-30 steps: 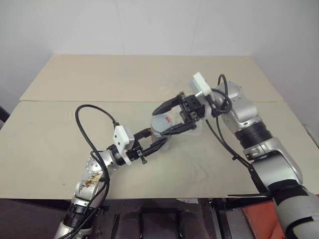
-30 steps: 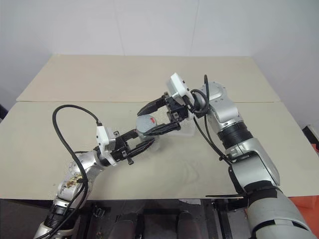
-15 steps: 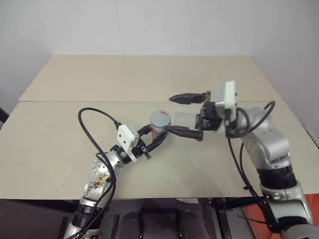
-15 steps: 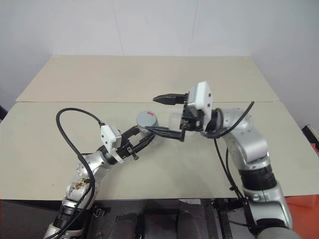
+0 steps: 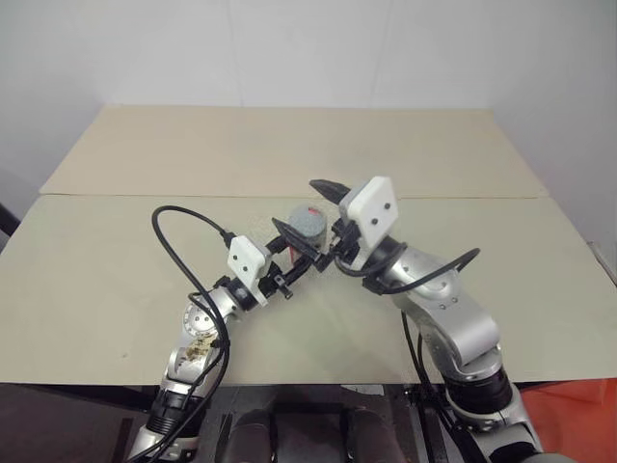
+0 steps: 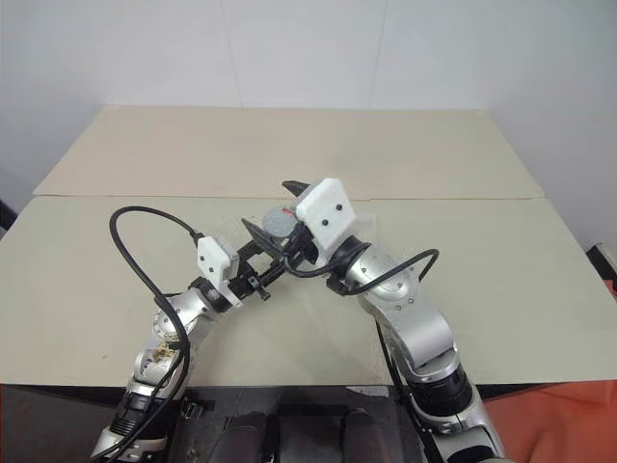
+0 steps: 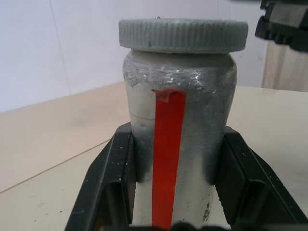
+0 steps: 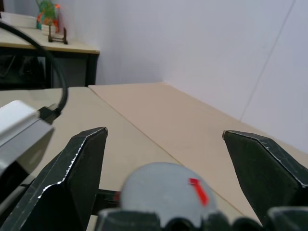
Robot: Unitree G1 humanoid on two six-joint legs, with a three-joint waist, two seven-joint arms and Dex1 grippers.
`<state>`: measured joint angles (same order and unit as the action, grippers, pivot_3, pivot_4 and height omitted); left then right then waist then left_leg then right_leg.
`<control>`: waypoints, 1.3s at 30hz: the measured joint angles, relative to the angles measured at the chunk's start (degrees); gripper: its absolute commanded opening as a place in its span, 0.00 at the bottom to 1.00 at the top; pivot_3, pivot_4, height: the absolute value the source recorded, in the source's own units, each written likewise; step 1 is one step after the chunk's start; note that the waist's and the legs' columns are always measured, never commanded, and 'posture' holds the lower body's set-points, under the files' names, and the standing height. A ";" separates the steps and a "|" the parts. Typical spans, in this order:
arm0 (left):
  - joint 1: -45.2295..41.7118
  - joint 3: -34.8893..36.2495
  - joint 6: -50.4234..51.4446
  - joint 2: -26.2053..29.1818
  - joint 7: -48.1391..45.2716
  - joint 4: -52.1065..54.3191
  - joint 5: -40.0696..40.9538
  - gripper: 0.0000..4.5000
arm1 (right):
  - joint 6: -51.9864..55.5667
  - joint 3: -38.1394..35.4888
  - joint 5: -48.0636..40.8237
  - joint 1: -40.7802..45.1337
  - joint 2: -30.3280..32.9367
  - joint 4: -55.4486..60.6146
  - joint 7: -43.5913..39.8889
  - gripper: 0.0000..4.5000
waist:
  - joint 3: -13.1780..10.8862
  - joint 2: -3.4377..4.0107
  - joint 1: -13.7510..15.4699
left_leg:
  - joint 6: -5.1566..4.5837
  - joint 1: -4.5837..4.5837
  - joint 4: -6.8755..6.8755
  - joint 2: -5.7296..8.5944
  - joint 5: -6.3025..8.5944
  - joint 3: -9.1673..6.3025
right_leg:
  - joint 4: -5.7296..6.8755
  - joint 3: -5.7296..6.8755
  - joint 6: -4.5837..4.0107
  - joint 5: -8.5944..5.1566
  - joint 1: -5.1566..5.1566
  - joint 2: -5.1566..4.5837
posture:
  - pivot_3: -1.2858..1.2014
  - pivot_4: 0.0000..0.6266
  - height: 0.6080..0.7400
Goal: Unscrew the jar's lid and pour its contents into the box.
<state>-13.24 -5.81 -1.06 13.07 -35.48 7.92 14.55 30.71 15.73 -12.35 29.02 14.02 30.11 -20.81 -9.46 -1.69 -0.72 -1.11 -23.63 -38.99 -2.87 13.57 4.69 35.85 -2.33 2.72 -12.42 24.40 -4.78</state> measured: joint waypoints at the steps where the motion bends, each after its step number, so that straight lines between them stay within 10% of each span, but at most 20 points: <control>1: 0.00 0.00 0.00 0.00 0.00 0.00 -0.03 0.42 | 0.00 0.24 0.46 0.30 -0.08 -0.36 0.02 0.99 | 0.00 0.00 -0.01 | 0.00 0.01 0.00 0.00 0.00 0.00 | 0.01 0.00 0.00 0.00 0.00 0.00 | 0.52 0.24 1.00; 39: 0.10 3.67 -1.75 -0.22 0.42 -2.96 1.34 0.42 | 1.16 -7.95 -0.02 -3.84 8.56 -0.84 -3.32 0.99 | 0.00 -0.01 -0.03 | 0.00 -0.01 0.01 0.00 0.00 -0.01 | -0.03 0.00 0.00 -0.01 -0.01 0.00 | 0.52 0.24 1.00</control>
<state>-13.13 -2.14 -2.81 12.85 -35.06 4.96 15.89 31.87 7.78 -12.37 25.18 22.58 29.27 -24.14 -9.46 -1.69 -0.75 -1.11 -23.64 -38.98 -2.87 13.57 4.68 35.82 -2.32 2.72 -12.43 24.39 -4.77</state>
